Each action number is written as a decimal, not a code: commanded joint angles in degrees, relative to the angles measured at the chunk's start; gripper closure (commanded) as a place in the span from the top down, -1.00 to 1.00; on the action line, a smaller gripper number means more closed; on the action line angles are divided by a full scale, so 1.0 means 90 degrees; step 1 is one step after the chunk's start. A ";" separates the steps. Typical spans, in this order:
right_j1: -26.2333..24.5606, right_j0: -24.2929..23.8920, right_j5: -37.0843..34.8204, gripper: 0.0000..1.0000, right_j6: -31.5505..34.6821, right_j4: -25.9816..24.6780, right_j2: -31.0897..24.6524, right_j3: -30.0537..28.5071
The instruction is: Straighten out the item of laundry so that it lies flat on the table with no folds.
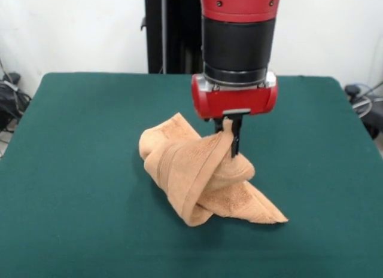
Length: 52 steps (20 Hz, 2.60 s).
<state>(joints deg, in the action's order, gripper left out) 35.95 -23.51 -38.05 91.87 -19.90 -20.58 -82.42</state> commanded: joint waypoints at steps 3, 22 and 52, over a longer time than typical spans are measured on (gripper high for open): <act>-0.0466 0.0184 -0.0347 -1.00 0.0558 0.0061 0.0121 0.0646; -0.0686 0.0032 -0.0281 1.00 0.0149 0.0019 -0.0074 0.0752; -0.0965 0.0737 0.0349 1.00 0.0938 -0.0123 0.0523 0.0634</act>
<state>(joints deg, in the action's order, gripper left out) 30.60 -18.04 -37.95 91.87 -19.94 -18.28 -74.70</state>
